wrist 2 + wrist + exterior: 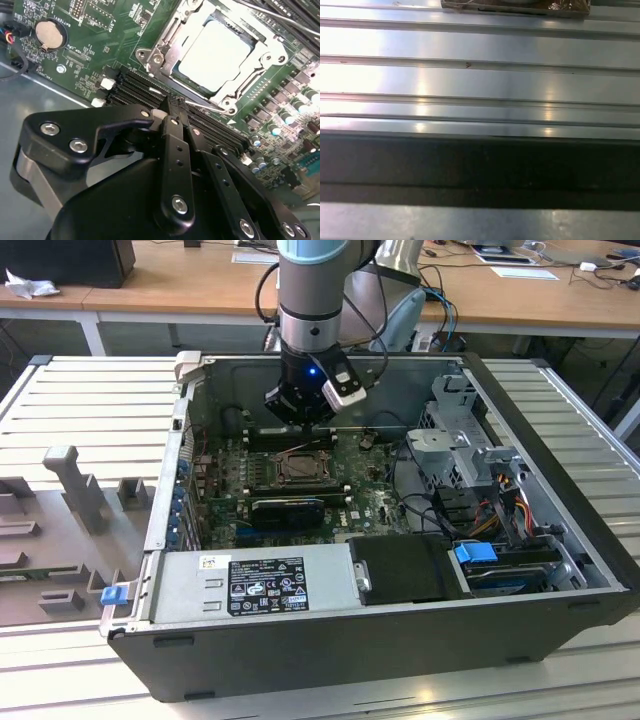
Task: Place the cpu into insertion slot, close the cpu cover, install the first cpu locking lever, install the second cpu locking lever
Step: 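Install the first cpu locking lever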
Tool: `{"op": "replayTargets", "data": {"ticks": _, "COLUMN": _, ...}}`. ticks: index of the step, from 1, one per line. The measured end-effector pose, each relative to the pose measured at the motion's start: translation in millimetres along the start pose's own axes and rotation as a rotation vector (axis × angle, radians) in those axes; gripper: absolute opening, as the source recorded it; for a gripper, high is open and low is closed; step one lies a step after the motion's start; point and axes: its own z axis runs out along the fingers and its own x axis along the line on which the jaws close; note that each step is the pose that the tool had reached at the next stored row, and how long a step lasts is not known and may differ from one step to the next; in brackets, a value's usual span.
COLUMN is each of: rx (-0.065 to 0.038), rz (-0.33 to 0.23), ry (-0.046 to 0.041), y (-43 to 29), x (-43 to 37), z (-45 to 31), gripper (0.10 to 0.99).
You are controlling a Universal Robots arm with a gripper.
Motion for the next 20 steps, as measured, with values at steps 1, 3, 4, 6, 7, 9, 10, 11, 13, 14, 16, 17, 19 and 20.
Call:
{"op": "replayTargets", "data": {"ticks": 1, "rx": 0.0, "rz": 0.0, "ry": 0.0, "y": 0.0, "x": -0.4, "z": 0.6, "gripper": 0.106}}
{"op": "replayTargets", "data": {"ticks": 3, "rx": 0.0, "rz": 0.0, "ry": 0.0, "y": -0.1, "x": -1.4, "z": 5.4, "gripper": 0.106}}
{"op": "replayTargets", "data": {"ticks": 4, "rx": 0.0, "rz": 0.0, "ry": 0.0001, "y": -0.2, "x": -1.7, "z": 6.5, "gripper": 0.106}}
{"op": "replayTargets", "data": {"ticks": 6, "rx": 0.0, "rz": 0.0, "ry": 0.0002, "y": -0.3, "x": -2.2, "z": 9.2, "gripper": 0.106}}
{"op": "replayTargets", "data": {"ticks": 7, "rx": 0.0, "rz": 0.0, "ry": 0.0001, "y": -0.3, "x": -2.4, "z": 10.3, "gripper": 0.106}}
{"op": "replayTargets", "data": {"ticks": 9, "rx": 0.001, "rz": 0.0, "ry": 0.0002, "y": -0.5, "x": -2.6, "z": 12.6, "gripper": 0.106}}
{"op": "replayTargets", "data": {"ticks": 10, "rx": 0.002, "rz": 0.0, "ry": 0.0001, "y": -0.5, "x": -2.7, "z": 13.3, "gripper": 0.106}}
{"op": "replayTargets", "data": {"ticks": 11, "rx": 0.002, "rz": 0.0, "ry": 0.0002, "y": -0.5, "x": -2.8, "z": 13.9, "gripper": 0.106}}
{"op": "replayTargets", "data": {"ticks": 13, "rx": 0.004, "rz": 0.0, "ry": 0.0004, "y": -0.6, "x": -3.0, "z": 14.7, "gripper": 0.106}}
{"op": "replayTargets", "data": {"ticks": 14, "rx": 0.006, "rz": -0.001, "ry": 0.0005, "y": -0.6, "x": -3.0, "z": 14.8, "gripper": 0.106}}
{"op": "replayTargets", "data": {"ticks": 16, "rx": 0.011, "rz": -0.001, "ry": 0.0005, "y": -0.7, "x": -3.0, "z": 15.1, "gripper": 0.106}}
{"op": "replayTargets", "data": {"ticks": 17, "rx": 0.014, "rz": -0.001, "ry": 0.0006, "y": -0.6, "x": -3.1, "z": 15.2, "gripper": 0.106}}
{"op": "replayTargets", "data": {"ticks": 19, "rx": 0.019, "rz": -0.001, "ry": 0.0008, "y": -0.7, "x": -3.1, "z": 15.2, "gripper": 0.106}}
{"op": "replayTargets", "data": {"ticks": 20, "rx": 0.02, "rz": -0.001, "ry": 0.0009, "y": -0.7, "x": -3.1, "z": 15.1, "gripper": 0.106}}
